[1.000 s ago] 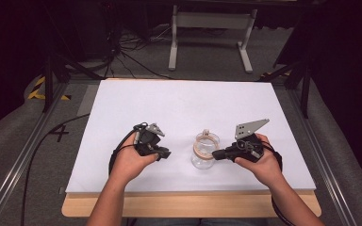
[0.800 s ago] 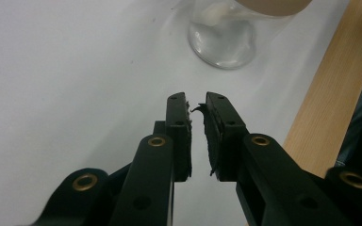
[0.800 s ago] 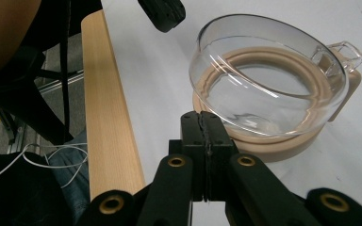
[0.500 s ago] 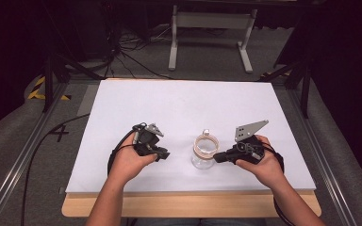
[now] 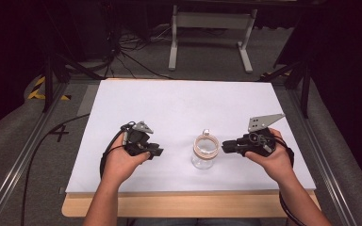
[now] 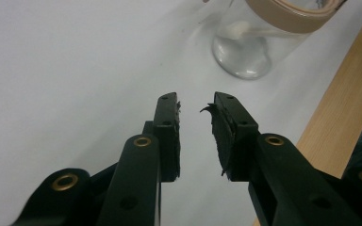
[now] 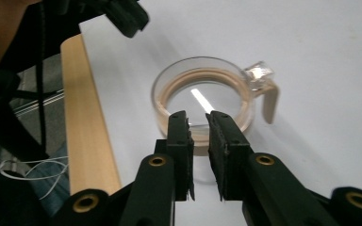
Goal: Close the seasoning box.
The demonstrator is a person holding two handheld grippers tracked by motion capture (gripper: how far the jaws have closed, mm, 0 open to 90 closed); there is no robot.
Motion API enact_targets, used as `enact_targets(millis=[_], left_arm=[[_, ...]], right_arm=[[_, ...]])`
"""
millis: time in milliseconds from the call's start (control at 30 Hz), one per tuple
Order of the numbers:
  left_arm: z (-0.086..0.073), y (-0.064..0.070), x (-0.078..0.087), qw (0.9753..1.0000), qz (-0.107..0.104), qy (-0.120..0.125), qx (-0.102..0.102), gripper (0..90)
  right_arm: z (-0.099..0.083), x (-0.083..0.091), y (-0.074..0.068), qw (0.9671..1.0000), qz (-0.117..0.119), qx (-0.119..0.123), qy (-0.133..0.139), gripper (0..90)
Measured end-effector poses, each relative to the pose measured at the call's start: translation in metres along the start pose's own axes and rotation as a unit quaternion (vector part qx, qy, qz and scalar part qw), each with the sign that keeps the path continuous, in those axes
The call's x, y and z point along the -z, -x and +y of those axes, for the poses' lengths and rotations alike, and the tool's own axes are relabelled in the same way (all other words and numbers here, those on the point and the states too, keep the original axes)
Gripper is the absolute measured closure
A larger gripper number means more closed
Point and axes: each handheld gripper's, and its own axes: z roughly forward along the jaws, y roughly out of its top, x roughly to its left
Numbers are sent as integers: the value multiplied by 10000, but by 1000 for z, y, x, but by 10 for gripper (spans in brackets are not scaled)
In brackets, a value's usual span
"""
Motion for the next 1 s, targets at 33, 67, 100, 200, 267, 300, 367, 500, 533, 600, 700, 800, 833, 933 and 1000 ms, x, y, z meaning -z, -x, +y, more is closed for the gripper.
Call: enact_targets(millis=[33,67,100,200,267,300,367,500,533,600,700,800,833,933,1000], left_arm=[[-2,-2,1,10000,-3,20,75,714],[-3,-3,2,10000,29,27,85,710],[-3,-3,2,10000,29,27,85,705],[-7,-11,3,9995,127,85,259,689],[-9,-15,2,9992,202,55,330,682],[-9,-15,2,9992,202,55,330,678],[-13,-21,-1,9989,238,38,407,671],[-18,-29,-8,9982,310,68,510,648],[-19,-31,-9,9980,321,90,535,635],[-21,-35,-12,9980,361,65,522,614],[-27,-42,-20,9974,410,95,583,585],[-30,-47,-25,9977,434,127,506,559],[-32,-48,-27,9977,416,121,519,547],[-36,-54,-34,9975,473,146,501,498],[-39,-57,-38,9973,482,131,531,478]], right_arm=[[0,2,2,10000,-70,-7,6,768],[-1,5,6,9998,-174,-22,21,763],[-2,7,8,9997,-217,-64,33,757],[-7,16,17,9988,-453,-168,48,729],[-13,21,24,9978,-626,-212,24,712],[-16,23,28,9972,-705,-249,35,700],[-23,28,36,9955,-871,-361,35,678],[-36,30,50,9924,-1127,-486,29,633],[-41,30,55,9915,-1188,-531,-3,621],[-49,27,62,9903,-1268,-573,-33,592],[-61,21,73,9885,-1365,-636,-100,560],[-66,18,77,9879,-1387,-684,-141,544],[-70,16,81,9878,-1394,-678,-175,536],[-80,7,88,9870,-1408,-714,-314,521],[-85,3,91,9867,-1371,-783,-393,526]])
